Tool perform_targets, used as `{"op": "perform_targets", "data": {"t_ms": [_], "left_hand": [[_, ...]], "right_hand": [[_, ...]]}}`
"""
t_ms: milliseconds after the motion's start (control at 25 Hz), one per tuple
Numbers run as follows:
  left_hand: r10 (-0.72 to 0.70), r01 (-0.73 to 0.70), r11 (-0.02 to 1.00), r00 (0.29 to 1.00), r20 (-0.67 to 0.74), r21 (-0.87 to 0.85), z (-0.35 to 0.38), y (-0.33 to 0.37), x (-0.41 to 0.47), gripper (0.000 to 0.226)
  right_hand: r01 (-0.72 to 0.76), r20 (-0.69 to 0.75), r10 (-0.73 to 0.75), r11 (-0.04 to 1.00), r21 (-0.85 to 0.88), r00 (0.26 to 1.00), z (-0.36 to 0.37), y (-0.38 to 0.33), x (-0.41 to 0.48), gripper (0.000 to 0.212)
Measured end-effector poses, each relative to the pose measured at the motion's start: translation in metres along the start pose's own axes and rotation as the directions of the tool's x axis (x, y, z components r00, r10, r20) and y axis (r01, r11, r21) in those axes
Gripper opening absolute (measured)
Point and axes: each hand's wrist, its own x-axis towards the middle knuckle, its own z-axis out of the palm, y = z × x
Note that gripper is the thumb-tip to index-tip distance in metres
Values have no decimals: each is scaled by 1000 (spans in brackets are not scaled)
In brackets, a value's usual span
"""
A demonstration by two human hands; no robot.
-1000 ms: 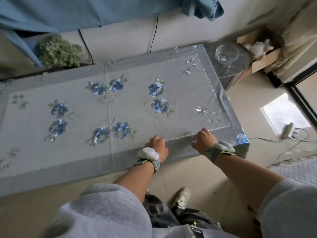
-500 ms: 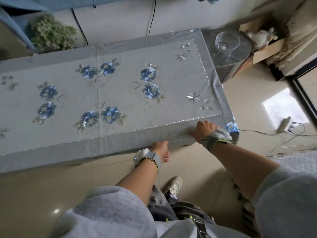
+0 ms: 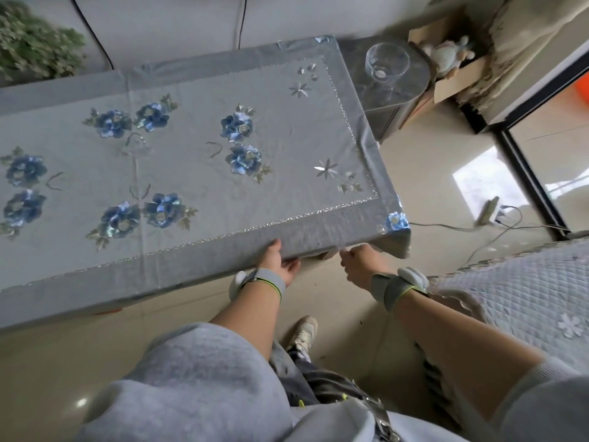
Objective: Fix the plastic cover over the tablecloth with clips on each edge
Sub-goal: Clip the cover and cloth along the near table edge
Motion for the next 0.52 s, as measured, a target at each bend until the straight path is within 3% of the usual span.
{"op": "perform_targets", "data": {"t_ms": [120, 280, 400, 520], "left_hand": [[19, -20, 999, 1000, -16, -44, -1, -4, 8, 56], [62, -61, 998, 997, -38, 25, -3, -10, 13, 44], [53, -51, 997, 998, -25, 53, -3, -11, 13, 41], [52, -47, 994, 998, -45, 98, -6, -11, 16, 30]], "right_hand": [[-151, 219, 111, 973, 174, 969, 5, 8, 8, 26], [-146, 288, 89, 972, 183, 953, 5, -4, 16, 14], [-319, 356, 195, 888, 332, 914, 10, -16, 17, 18], [-307, 353, 159, 855, 418, 922, 15, -11, 20, 20]]}}
